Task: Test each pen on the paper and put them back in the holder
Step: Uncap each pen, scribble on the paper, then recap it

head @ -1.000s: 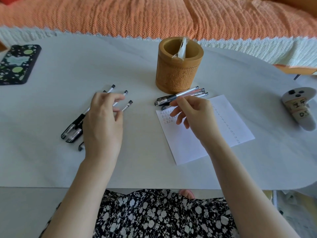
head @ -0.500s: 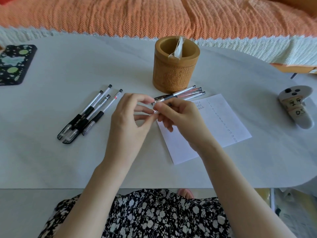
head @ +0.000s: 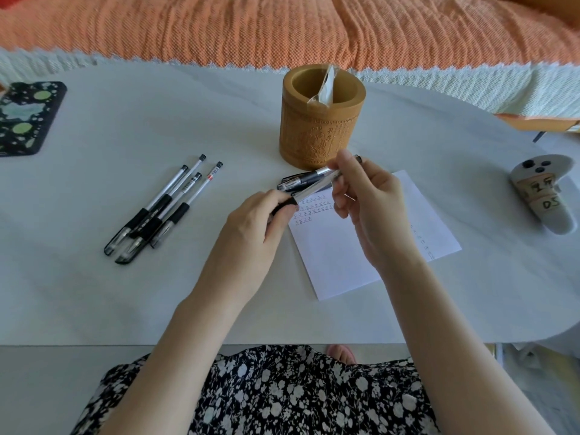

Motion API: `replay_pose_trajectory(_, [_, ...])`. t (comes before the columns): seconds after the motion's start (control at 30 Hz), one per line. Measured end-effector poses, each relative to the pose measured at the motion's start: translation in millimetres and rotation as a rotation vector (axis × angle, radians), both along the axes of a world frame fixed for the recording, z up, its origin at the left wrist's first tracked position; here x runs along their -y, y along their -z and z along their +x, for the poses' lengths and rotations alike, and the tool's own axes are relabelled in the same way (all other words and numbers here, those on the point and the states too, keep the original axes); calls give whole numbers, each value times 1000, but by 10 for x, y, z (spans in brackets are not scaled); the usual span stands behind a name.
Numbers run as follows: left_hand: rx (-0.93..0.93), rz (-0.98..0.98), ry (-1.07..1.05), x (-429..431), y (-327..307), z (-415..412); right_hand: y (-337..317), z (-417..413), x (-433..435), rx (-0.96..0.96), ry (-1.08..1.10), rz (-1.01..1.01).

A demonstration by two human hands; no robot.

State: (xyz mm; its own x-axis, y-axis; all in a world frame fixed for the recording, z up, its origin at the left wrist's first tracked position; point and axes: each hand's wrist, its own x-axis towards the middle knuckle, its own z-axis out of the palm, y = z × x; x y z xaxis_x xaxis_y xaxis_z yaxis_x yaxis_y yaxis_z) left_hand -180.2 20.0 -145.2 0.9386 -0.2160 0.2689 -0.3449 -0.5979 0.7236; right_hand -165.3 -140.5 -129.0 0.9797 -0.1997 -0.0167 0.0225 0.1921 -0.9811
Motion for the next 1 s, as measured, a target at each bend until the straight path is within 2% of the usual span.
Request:
replay_pose_trajectory(0.17, [-13,-2,-8,37,-63,-21,11,-26,-73,-25,-173,-64])
replay_pose_trajectory(0.37, [-80,-75,3,36,-24,-14,-6,-28,-44,-6,-251,-87])
replay_pose_trajectory(0.53, [-105,30,-49,-29,34,-13,16,37,158,-49,-79,158])
replay_pose_trajectory(0.6, [-127,60,-59,-47,49,-11,32,49,234,-55,-7,170])
replay_pose_trajectory(0.73, [-189,168,-28,-47,58,-12,61,47,275,-53,-14,-33])
replay_pose_trajectory(0.83, [-212,247,-14,-8,61,-24,92,76,218,-65,-19,-82])
replay_pose_trajectory(1.0, [-201,322,-8,20,65,-11,218,132,72,-36,139,-397])
